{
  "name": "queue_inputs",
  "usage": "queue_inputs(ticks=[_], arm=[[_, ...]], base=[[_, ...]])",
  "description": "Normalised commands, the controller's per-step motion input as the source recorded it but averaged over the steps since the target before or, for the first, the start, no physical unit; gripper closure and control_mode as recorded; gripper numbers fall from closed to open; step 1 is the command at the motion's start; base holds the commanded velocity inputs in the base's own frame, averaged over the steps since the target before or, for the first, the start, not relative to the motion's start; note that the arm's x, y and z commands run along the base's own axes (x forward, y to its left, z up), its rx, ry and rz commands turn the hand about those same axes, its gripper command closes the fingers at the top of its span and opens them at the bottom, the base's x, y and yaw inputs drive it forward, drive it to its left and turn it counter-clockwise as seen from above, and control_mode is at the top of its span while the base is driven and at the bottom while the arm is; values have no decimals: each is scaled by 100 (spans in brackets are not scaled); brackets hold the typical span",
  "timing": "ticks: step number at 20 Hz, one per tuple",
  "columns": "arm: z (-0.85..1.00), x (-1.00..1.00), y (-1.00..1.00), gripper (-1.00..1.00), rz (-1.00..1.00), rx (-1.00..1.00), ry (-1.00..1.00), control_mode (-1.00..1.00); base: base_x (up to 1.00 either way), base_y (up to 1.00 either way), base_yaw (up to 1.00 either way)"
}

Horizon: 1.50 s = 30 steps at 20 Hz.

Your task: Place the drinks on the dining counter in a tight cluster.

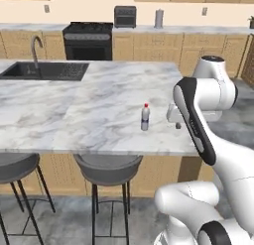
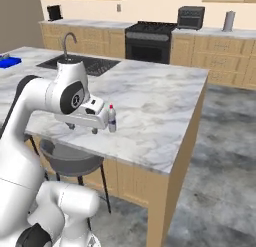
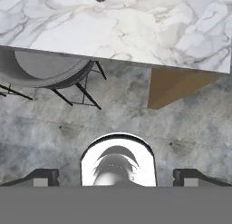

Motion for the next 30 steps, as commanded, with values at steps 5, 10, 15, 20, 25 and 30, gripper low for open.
queue_inputs(ticks=[5, 10, 15, 20, 25, 30], arm=[[0, 0, 0, -100, 0, 0, 0, 100], [0, 0, 0, -100, 0, 0, 0, 100], [0, 0, 0, -100, 0, 0, 0, 100], [0, 0, 0, -100, 0, 0, 0, 100], [0, 0, 0, -100, 0, 0, 0, 100], [0, 0, 0, -100, 0, 0, 0, 100]], base=[[-64, -17, -21], [4, -37, -65], [28, -39, -71], [39, -52, -65], [31, -45, -68], [19, -27, -76]])
